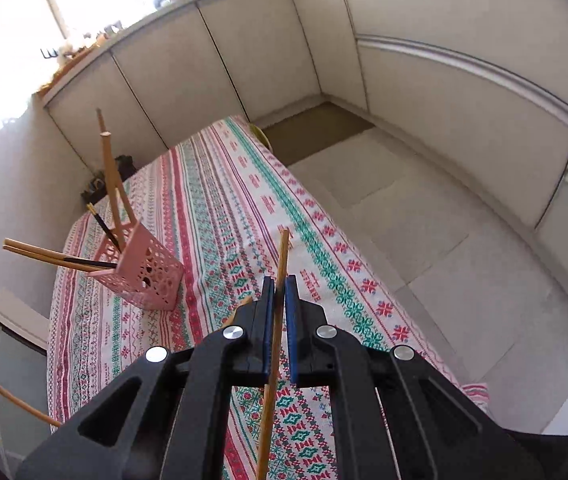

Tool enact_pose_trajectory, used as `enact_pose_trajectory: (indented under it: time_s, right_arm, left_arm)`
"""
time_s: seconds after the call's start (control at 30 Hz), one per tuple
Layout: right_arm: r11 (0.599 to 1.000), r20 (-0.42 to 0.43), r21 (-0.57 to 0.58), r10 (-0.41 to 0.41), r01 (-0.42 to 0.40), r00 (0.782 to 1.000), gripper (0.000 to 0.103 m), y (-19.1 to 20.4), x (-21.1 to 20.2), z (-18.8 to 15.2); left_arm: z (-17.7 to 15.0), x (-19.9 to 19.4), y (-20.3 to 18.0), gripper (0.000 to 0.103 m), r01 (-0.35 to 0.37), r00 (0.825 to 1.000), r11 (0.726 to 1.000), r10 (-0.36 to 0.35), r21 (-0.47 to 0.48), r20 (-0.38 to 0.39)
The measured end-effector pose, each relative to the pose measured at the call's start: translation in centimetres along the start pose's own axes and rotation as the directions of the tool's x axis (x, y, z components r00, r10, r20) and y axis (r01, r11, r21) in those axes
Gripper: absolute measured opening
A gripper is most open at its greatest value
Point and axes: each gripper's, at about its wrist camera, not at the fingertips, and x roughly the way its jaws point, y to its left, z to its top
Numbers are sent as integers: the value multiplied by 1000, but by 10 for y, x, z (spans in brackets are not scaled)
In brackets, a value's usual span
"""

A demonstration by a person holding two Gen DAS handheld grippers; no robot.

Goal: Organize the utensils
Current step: 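Lower both held chopsticks into the pink holder and open both grippers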

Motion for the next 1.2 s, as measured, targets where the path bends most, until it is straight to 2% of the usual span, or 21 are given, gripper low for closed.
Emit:
enact_pose_trajectory:
  time_s: [0.13, 0.3, 0.53, 0.7, 0.8, 0.93, 1.0, 1.07, 1.1, 1.13, 1.2]
  right_arm:
    - [998, 90, -54, 50, -45, 995, 6, -1, -28, 1]
    - [995, 127, -36, 102, -98, 987, 6, -17, -48, 7]
    - [984, 187, 23, 167, -175, 968, 6, -38, -72, 34]
    - [979, 246, 11, 197, -206, 949, 6, -40, -90, 59]
    - [976, 273, -2, 210, -217, 939, 6, -43, -99, 66]
    - [974, 278, -23, 222, -225, 935, 6, -44, -103, 69]
    - [974, 270, -27, 224, -226, 936, 6, -45, -100, 69]
    - [974, 252, -19, 222, -225, 942, 6, -46, -93, 68]
    - [974, 245, -10, 222, -226, 944, 6, -46, -89, 69]
    - [973, 237, 0, 222, -229, 946, 6, -47, -85, 68]
    - [971, 223, 15, 228, -237, 948, 6, -47, -79, 68]
  left_arm:
    - [4, -6, -15, 7, -29, 998, 999, 28, 24, 49]
    - [26, -20, -35, 7, -30, 994, 999, 25, 39, 110]
    - [88, -33, -73, 7, -32, 976, 993, 7, 111, 216]
    - [125, -17, -93, 7, -44, 967, 991, 10, 129, 253]
    - [131, -13, -100, 7, -21, 964, 990, -16, 138, 267]
    - [125, -29, -103, 7, 31, 952, 988, -75, 149, 296]
    - [117, -36, -106, 7, 63, 952, 984, -110, 168, 287]
    - [107, -35, -106, 10, 50, 958, 980, -102, 192, 270]
    - [103, -29, -104, 16, 42, 966, 980, -90, 195, 244]
    - [98, -21, -99, 31, 32, 975, 982, -72, 187, 212]
    - [87, 7, -79, 38, 4, 995, 989, -19, 148, 102]
